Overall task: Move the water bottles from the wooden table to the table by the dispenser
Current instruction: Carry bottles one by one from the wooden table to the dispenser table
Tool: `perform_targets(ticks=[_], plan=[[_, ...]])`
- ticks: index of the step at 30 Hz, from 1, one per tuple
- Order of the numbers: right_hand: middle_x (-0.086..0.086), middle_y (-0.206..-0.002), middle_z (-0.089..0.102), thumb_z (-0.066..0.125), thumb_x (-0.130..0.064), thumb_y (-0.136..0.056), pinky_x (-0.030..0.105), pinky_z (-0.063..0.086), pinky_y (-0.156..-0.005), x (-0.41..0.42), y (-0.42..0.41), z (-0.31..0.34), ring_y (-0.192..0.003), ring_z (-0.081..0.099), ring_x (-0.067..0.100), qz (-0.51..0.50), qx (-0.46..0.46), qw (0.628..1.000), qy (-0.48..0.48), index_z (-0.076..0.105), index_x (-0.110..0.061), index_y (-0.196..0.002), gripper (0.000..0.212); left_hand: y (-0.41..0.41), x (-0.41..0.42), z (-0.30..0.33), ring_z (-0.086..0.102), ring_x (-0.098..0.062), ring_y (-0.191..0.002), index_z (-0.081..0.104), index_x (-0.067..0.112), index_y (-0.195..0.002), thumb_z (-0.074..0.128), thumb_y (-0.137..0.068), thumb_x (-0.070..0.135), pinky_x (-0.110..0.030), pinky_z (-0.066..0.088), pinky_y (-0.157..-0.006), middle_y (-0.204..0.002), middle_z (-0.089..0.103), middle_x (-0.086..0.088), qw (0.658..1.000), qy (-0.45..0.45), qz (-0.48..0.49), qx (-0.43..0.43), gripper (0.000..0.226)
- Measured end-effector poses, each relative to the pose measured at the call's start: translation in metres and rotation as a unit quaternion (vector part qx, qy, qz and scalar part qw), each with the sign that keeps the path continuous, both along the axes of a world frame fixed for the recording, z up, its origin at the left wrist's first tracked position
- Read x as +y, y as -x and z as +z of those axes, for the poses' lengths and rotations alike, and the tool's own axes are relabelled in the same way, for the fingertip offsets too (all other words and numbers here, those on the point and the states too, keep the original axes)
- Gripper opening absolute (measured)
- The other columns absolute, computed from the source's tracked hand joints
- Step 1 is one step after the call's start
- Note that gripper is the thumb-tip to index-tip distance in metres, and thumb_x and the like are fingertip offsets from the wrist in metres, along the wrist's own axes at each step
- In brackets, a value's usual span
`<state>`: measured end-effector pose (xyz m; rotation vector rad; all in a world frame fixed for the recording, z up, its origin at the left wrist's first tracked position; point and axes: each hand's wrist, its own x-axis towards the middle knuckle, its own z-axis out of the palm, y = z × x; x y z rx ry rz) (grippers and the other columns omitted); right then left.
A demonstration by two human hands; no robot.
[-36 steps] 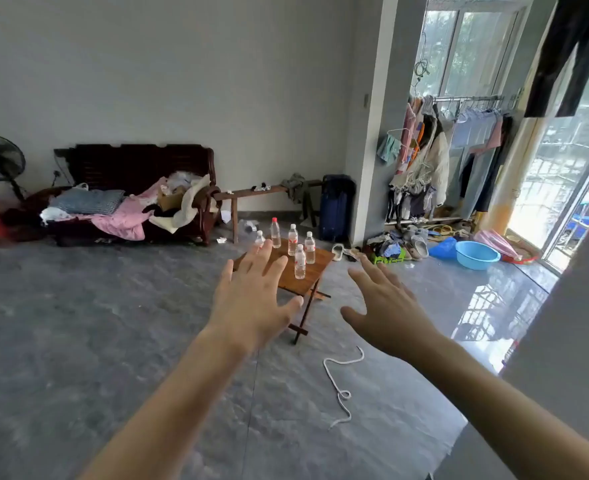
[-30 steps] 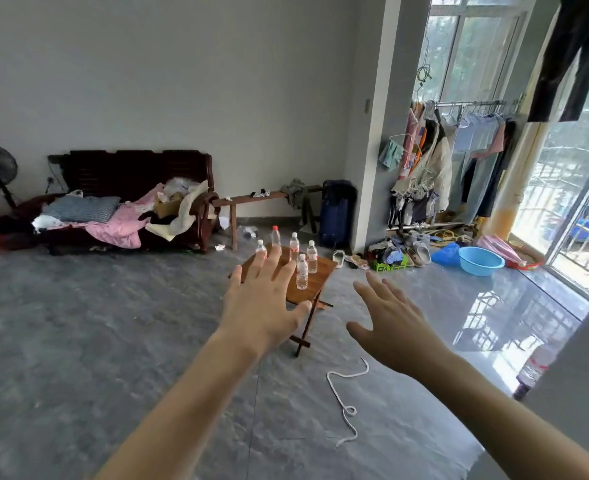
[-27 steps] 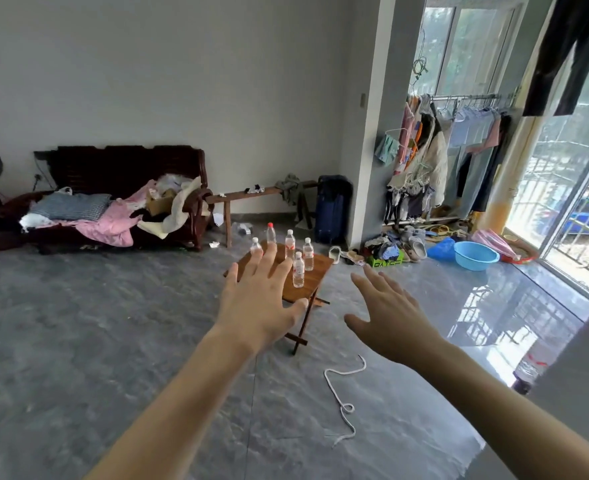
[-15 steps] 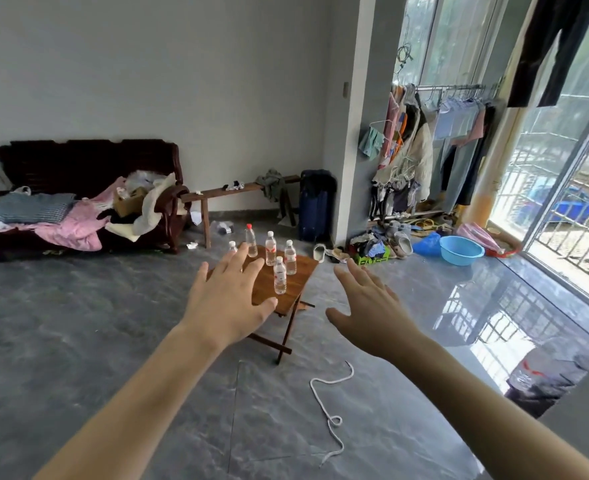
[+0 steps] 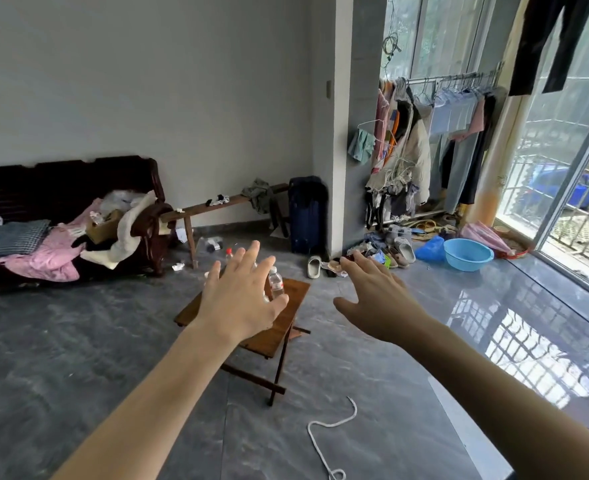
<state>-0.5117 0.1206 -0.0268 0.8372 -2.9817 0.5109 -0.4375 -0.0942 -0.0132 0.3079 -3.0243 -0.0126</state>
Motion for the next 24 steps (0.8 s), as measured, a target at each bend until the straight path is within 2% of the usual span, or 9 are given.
perform_targets(ticks=[8,16,24], plan=[[0.002,-0.167,0.01,0.048,-0.059,-0.091,0.053,0.019,-0.121,-0.016,0.079,0.009,-0.152,0.012,0.025,0.021,-0.008,1.0,0.007,0.017,-0.026,-0.157,0.08,0.076,-0.016,0.004,0.001,-0.022,-0.16,0.017,0.031,-0.162,0.039,-0.101,0.061,-0.052,0.009,-0.126,-0.173,-0.002,-0.001,1.0,0.013,0.017,-0.003,0.072],[0.002,-0.167,0.011,0.051,-0.052,-0.093,0.051,0.02,-0.12,-0.045,0.154,-0.008,-0.152,0.013,0.024,0.029,-0.019,0.999,0.007,0.019,-0.025,-0.157,0.076,0.154,-0.046,-0.011,0.001,-0.022,-0.16,0.017,0.031,-0.162,0.04,-0.101,0.062,-0.052,0.007,-0.126,-0.173,-0.003,-0.001,0.999,0.007,0.022,-0.024,0.072],[0.002,-0.167,0.01,0.05,-0.045,-0.094,0.053,0.02,-0.12,-0.114,0.266,0.0,-0.152,0.011,0.025,0.05,-0.007,0.999,-0.016,0.018,-0.026,-0.156,0.073,0.258,-0.12,-0.021,0.004,-0.023,-0.16,0.02,0.03,-0.161,0.039,-0.1,0.066,-0.054,0.01,-0.126,-0.173,0.0,-0.002,0.999,-0.002,0.043,-0.018,0.074]])
